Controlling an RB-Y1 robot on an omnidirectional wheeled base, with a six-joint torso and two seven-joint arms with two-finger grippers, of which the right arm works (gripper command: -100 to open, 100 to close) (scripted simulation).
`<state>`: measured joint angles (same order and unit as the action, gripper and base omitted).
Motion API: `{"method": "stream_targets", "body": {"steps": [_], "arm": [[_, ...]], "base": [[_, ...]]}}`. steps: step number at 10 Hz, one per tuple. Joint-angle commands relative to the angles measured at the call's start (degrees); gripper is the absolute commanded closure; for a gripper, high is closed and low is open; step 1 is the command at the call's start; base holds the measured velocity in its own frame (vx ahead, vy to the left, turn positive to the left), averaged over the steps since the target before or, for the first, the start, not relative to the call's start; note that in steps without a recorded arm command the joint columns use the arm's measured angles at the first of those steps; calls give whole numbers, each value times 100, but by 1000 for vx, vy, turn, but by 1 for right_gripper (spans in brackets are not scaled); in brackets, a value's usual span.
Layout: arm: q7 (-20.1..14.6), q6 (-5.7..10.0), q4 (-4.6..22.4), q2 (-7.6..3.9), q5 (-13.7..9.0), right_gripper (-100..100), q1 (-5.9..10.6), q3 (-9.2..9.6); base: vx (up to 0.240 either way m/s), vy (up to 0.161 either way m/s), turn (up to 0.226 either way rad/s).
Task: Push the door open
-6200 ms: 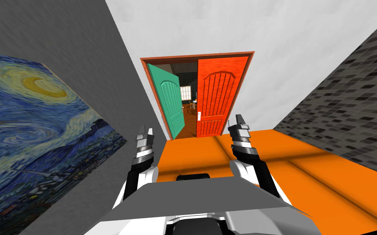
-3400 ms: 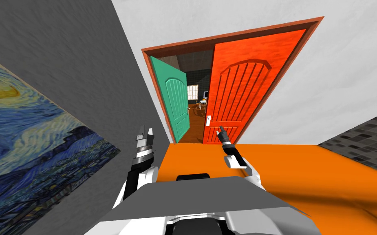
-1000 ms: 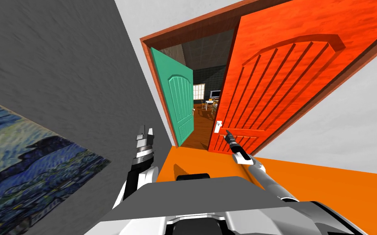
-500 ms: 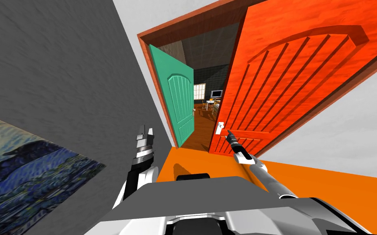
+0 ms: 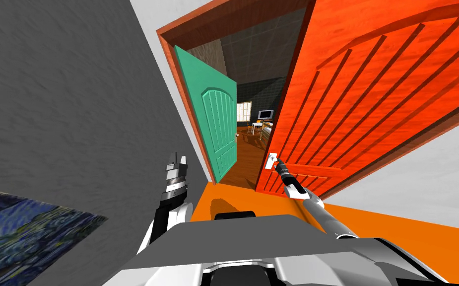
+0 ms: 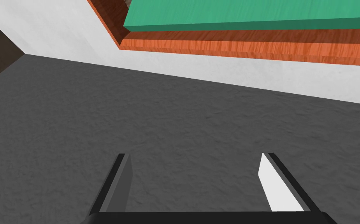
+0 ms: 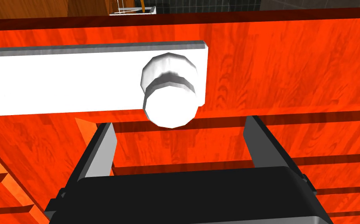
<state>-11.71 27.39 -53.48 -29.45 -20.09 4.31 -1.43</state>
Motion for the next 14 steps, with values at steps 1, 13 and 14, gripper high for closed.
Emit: {"method": "stream_targets", "body": {"steps": [1, 13, 14], "arm": [[22, -5, 62, 21, 8, -100, 47, -30], [171, 22, 289, 3, -66, 100, 110, -364], [195, 27, 322, 0, -79, 100, 113, -417]], "base": [[205, -77, 39], [70, -13, 20], [157, 10, 33]]}}
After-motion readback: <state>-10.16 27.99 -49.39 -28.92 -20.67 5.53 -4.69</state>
